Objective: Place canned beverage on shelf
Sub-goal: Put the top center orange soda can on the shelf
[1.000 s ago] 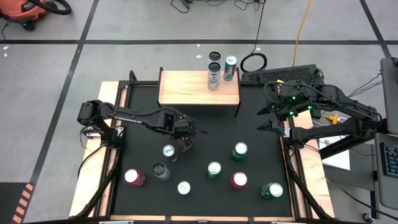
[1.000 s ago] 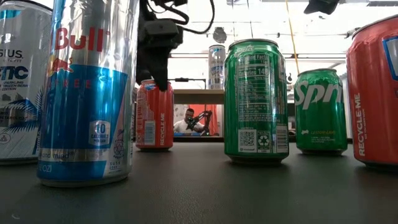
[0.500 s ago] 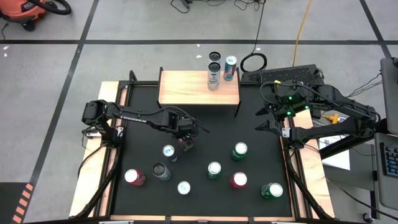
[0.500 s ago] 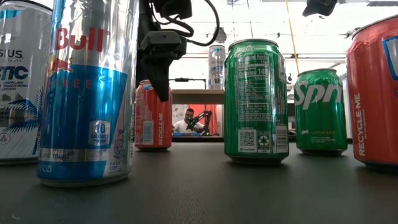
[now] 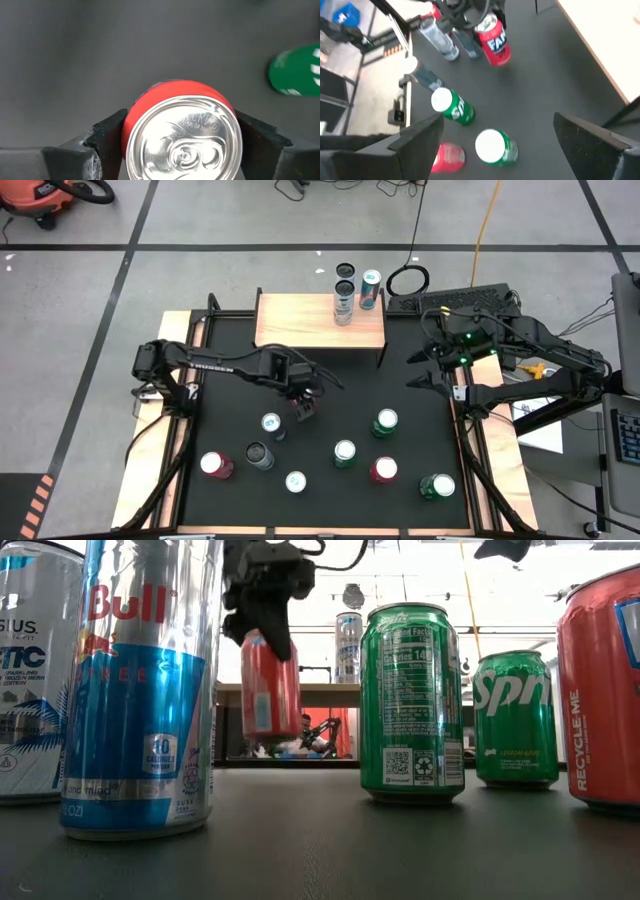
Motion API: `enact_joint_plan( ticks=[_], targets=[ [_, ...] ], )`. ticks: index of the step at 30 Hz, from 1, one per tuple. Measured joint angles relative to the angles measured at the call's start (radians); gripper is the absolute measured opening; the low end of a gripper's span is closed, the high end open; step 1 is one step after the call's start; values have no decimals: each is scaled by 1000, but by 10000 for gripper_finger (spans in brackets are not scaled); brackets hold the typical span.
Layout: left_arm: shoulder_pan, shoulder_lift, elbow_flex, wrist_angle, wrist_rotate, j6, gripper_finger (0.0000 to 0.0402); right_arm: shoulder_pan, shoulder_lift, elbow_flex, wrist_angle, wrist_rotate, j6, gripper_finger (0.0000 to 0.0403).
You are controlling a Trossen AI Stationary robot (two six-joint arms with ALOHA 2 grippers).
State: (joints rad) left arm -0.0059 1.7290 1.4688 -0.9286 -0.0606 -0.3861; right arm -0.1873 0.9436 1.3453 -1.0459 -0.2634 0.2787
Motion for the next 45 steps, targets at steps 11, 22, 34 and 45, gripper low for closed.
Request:
enact_joint_plan(
  ticks=[11,22,34,45],
  targets=[
    [18,0,278,-237,71,158,289,0,45,0,189,0,90,357],
    [32,-1,567,-391,151,315,288,3,155,0,461,-48,207,357],
    [28,-1,716,-421,179,381,288,74,271,0,614,-51,213,357],
    [-5,-2,804,-413,207,548,288,78,297,0,727,-106,312,357]
  ],
)
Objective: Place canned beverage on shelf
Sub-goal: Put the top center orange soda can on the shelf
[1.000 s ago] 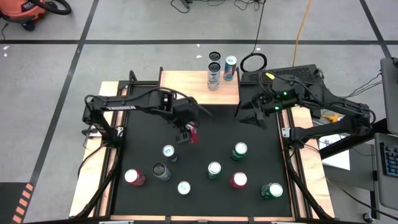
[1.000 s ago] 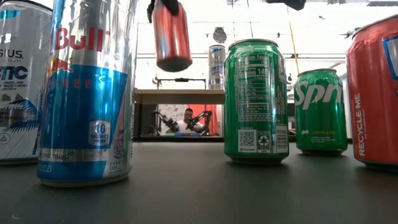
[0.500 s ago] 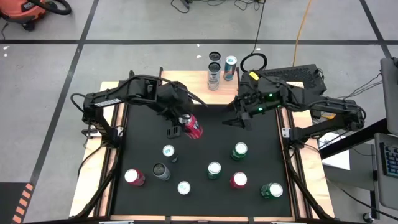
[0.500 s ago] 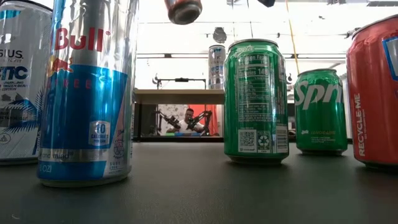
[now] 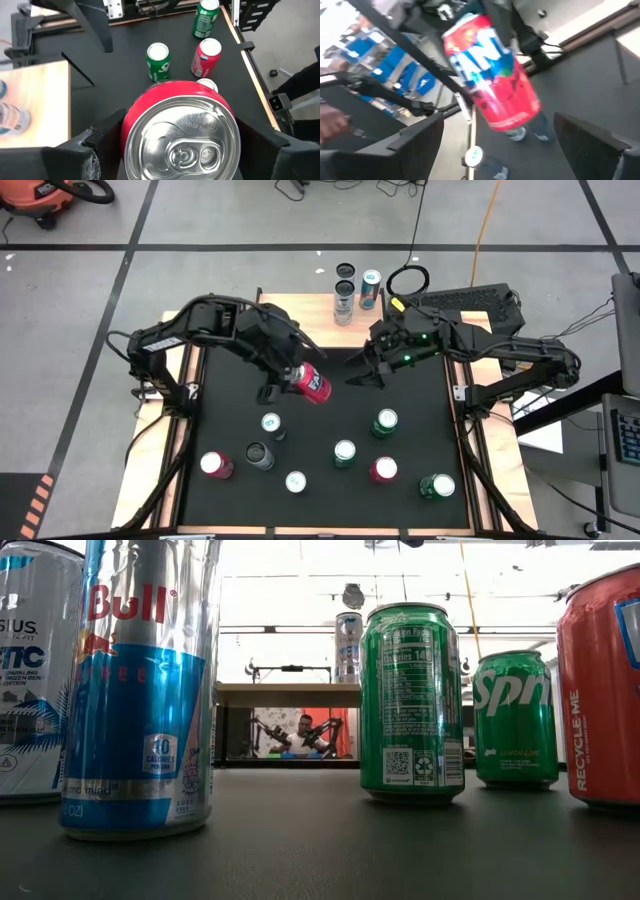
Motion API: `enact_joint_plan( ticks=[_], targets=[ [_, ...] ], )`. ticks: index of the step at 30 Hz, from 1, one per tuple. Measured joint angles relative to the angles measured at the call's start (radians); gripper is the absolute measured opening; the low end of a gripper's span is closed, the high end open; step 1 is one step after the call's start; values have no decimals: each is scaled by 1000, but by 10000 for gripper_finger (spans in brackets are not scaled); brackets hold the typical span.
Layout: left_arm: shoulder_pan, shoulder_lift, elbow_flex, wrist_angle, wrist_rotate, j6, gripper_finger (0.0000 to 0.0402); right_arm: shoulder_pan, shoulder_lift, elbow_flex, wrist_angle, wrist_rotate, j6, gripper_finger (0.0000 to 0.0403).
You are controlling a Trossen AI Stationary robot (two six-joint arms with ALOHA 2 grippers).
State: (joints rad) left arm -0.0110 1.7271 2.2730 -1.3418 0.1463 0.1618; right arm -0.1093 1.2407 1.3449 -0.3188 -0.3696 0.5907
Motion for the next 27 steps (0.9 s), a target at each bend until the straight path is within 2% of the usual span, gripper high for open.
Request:
enact_joint_plan(
  ticks=[9,16,19,23,27],
  targets=[
    [-3,0,6,36,-1,92,288,0,2,0,33,-29,-55,357],
    [-23,0,6,134,-7,370,288,0,48,9,65,-81,-53,358],
    [-37,0,6,166,-11,435,288,-5,64,20,56,-84,-59,369],
    [-49,0,6,195,-19,507,288,-24,67,23,61,-166,-38,395],
    [-51,0,6,236,-20,535,288,-35,75,23,69,-295,-1,395]
  ],
)
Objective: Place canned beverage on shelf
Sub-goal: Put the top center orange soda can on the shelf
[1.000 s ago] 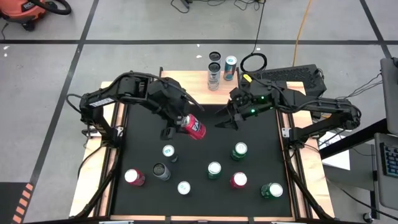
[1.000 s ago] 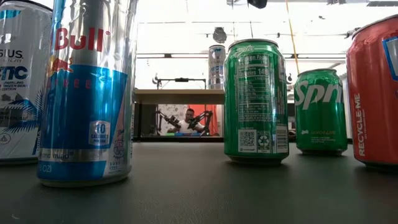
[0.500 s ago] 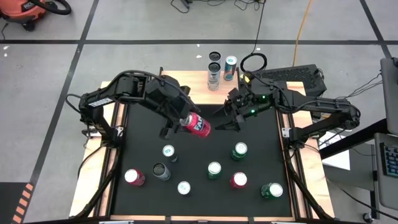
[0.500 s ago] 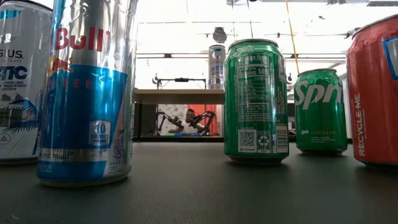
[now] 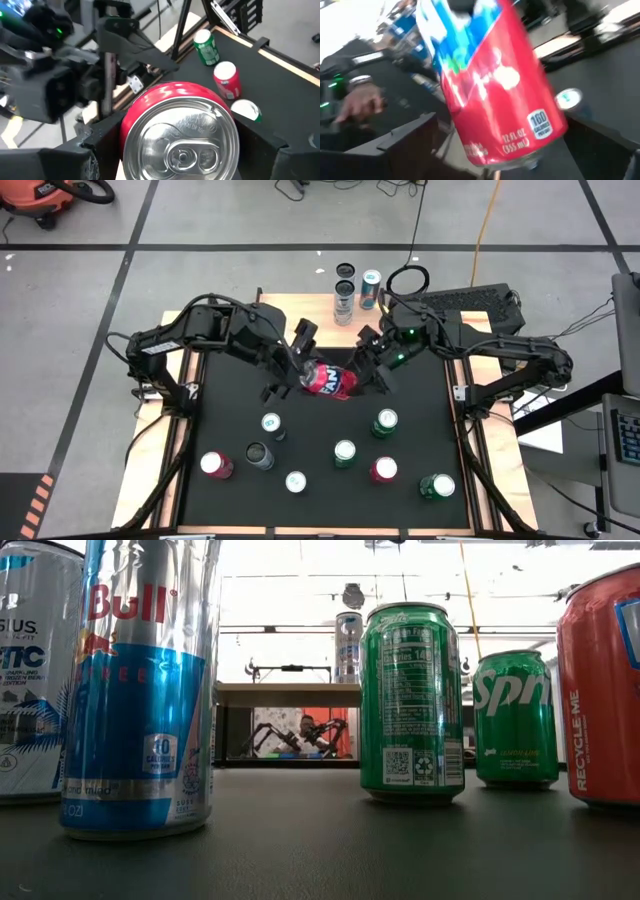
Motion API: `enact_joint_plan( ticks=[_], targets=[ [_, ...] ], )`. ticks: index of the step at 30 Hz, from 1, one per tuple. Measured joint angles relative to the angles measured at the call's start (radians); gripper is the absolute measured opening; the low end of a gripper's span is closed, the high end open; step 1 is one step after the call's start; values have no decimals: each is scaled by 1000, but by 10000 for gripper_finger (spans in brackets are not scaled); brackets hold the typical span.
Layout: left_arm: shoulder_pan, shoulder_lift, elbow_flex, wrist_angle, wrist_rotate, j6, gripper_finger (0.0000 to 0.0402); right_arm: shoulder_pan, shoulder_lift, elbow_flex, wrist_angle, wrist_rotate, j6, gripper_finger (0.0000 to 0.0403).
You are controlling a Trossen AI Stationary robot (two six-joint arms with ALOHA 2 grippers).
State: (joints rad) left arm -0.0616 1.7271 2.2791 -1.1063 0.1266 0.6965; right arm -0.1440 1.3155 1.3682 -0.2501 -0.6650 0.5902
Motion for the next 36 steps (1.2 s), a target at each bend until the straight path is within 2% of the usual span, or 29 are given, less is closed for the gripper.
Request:
enact_joint_plan(
  ticks=[3,11,23,32,36],
  targets=[
    [-2,7,0,33,5,22,288,-1,10,0,38,-69,32,395],
    [-4,30,0,91,3,72,288,-1,41,1,193,-127,76,394],
    [-3,42,0,106,-6,42,288,1,41,1,188,-188,25,390],
    [-3,41,0,110,-12,43,288,1,41,1,184,-192,-20,310],
    [-5,40,0,111,-42,8,306,0,41,1,183,-193,-25,288]
  ],
)
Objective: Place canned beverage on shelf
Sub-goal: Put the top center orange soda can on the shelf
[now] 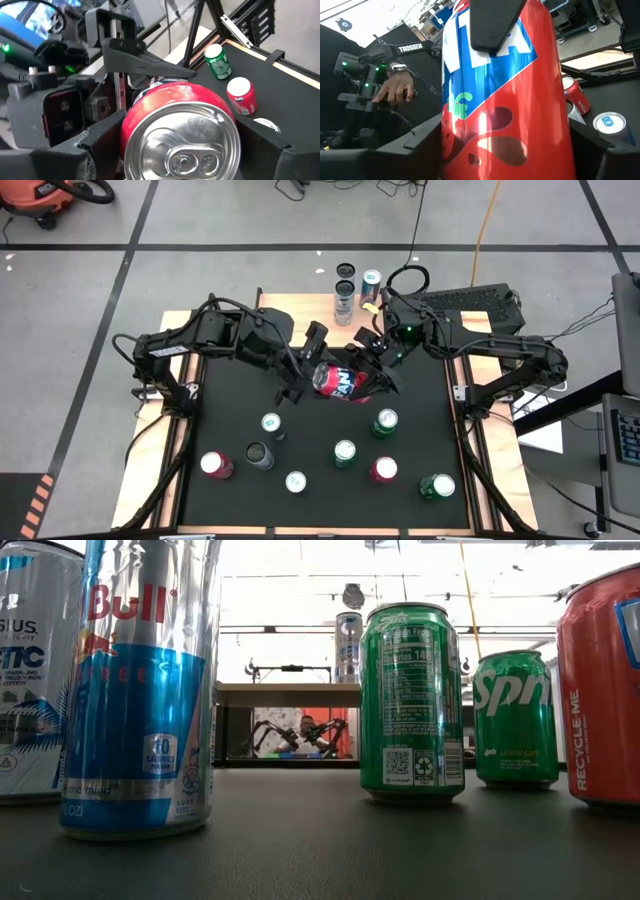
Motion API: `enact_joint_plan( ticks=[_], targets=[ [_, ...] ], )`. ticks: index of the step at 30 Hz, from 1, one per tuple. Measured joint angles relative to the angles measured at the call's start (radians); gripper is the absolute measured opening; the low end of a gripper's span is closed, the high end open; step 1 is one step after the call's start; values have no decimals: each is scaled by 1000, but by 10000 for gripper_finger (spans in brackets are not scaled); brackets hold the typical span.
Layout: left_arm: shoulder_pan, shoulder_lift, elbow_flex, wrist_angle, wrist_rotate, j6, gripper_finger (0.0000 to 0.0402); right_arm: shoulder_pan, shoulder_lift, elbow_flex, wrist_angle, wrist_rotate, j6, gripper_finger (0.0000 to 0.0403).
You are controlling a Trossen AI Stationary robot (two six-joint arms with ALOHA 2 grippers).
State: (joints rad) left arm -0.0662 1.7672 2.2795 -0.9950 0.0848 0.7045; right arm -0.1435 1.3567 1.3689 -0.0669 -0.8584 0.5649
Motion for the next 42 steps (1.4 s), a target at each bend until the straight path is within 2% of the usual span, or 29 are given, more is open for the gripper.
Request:
enact_joint_plan(
  ticks=[6,11,27,32,39,42],
  targets=[
    [-2,-3,0,13,-68,-68,352,-14,-2,0,1,-4,-5,286],
    [-2,-3,0,14,-82,-163,377,-20,-8,0,3,1,-9,286],
    [0,-59,-2,22,-214,-599,382,-78,-71,0,41,52,-27,286],
    [0,-63,-2,26,-242,-743,382,-95,-99,0,42,116,-58,286],
    [-1,-63,-2,85,-254,-949,382,-97,-156,0,41,280,-135,286],
    [-2,-63,-2,138,-294,-1009,382,-97,-178,0,42,355,-176,286]
  ],
)
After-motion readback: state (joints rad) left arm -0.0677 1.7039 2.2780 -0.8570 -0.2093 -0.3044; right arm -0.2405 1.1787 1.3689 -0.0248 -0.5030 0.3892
